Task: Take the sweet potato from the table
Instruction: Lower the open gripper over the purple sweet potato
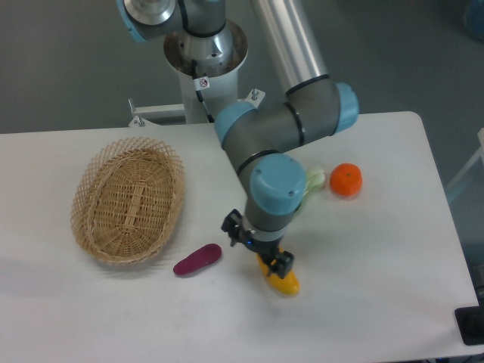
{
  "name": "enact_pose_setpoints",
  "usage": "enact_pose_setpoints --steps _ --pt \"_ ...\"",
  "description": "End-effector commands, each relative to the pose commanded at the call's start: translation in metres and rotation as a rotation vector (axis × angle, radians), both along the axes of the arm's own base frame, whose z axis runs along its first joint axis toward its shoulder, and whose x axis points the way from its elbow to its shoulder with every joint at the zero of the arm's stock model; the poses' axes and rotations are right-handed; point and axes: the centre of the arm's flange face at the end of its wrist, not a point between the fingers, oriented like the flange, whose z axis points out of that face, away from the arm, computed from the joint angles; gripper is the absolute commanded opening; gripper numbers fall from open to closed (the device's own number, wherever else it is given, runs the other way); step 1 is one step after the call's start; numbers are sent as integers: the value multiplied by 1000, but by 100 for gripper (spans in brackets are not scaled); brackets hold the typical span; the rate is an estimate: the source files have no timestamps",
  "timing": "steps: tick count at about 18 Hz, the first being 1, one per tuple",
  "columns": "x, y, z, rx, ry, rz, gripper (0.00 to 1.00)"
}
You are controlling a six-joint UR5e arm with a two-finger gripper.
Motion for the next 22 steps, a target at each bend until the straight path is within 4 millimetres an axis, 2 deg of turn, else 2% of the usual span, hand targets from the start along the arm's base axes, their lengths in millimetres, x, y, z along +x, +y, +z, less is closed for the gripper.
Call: enact_pose_setpoints --steps 6,13,18,21,22 --pt "34 2 -27 -1 -3 -41 100" --pt "50 9 -41 -13 -12 -32 100" --pt "62 18 -60 -10 -7 -36 100" --pt "66 16 -73 -2 3 -10 100" --pt "69 17 -73 2 5 -13 90"
